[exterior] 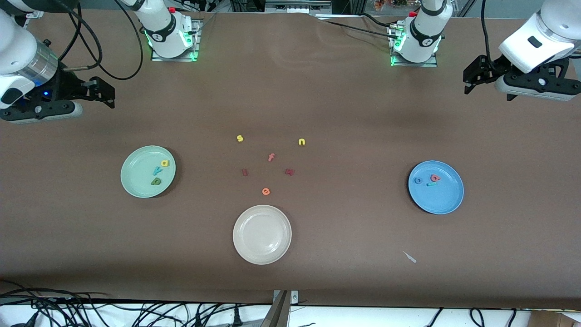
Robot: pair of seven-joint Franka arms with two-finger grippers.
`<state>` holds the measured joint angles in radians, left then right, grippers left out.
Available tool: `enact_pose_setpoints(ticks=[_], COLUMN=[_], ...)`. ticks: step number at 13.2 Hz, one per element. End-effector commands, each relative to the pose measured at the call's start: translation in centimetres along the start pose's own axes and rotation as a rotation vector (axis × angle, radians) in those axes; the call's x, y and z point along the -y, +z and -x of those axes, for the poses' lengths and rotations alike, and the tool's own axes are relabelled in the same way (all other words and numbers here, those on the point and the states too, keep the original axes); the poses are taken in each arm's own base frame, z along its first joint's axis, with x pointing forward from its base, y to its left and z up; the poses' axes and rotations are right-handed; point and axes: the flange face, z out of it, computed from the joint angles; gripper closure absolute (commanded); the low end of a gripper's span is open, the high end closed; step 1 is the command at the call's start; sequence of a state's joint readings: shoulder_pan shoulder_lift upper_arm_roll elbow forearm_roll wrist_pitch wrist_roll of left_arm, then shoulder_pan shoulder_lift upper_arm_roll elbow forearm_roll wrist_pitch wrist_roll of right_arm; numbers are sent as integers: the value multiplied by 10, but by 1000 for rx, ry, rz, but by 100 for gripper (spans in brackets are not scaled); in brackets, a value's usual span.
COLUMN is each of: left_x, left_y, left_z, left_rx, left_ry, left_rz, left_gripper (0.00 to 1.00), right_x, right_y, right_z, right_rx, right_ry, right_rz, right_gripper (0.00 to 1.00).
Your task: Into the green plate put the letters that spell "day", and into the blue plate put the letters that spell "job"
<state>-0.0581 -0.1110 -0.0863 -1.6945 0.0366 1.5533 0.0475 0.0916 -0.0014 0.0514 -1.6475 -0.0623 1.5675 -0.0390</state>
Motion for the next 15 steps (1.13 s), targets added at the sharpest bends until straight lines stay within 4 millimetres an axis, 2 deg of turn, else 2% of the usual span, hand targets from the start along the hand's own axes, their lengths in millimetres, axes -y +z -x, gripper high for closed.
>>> enact_pose_setpoints(ticks=[1,6,15], left_x=[5,5,-7], left_y=[-3,-3,-11], left_z=[-5,-6,-6], left_rx=[13,11,-4], left_ry=[-14,-15,7], left_rz=[11,11,10], left_gripper=[0,0,0], right_x=[-12,-12,-23], right_y=[-7,-3,3], right_z=[9,6,7], right_rx=[-2,4,21], right_ry=[28,28,47], right_rz=[13,9,4], right_gripper=[0,0,0])
